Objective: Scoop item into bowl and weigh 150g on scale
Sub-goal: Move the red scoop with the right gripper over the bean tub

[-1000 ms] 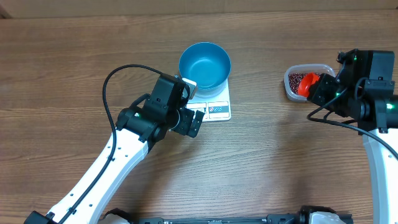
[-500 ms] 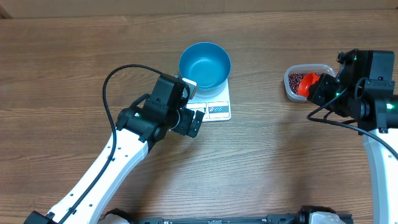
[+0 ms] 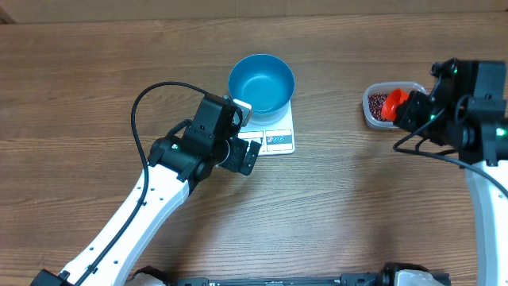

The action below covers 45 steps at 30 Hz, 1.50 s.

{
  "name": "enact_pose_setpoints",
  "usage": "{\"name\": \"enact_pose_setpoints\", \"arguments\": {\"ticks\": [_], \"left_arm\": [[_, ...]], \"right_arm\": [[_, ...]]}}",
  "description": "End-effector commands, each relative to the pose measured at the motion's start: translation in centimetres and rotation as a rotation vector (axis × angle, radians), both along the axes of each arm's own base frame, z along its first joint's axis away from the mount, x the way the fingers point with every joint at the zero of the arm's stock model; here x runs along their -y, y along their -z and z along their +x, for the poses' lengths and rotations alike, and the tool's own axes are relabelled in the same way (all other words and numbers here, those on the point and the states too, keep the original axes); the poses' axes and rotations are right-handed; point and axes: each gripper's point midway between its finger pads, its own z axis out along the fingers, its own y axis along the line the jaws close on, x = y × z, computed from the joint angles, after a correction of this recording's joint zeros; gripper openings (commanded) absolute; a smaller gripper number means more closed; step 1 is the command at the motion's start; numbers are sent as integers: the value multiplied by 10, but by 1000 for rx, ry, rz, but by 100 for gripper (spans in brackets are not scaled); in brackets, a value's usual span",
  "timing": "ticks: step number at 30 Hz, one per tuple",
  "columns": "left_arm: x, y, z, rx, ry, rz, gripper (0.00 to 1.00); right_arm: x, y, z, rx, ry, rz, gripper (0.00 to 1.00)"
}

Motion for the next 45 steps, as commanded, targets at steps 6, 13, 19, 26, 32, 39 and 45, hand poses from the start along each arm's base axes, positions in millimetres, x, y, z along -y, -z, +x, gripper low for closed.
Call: {"name": "enact_pose_setpoints", "arguments": {"ticks": [6,13,19,26,32,39,45], "left_arm": [[2,1,-1,7,27,14,100],[2,1,-1,7,26,13,100],[2,1,-1,7,27,14,100],[2,1,-1,7,26,14,100],[2,1,-1,7,26,14,100],[2,1,-1,7,26,14,99],[2,1,-1,7,26,14,100]], "right_arm": [[42,-20,41,-59,-33,-97,4],[81,9,65,-132,-51,-136,4],[94,36,78,-169,-129,-173,4],[95,58,81,-205,-279,-228,4],[95,81,80,-241,-338,-238,4],[102,113,83,-261,-328,-267,4],[106,134,86,-275,-324,-275,4]]}}
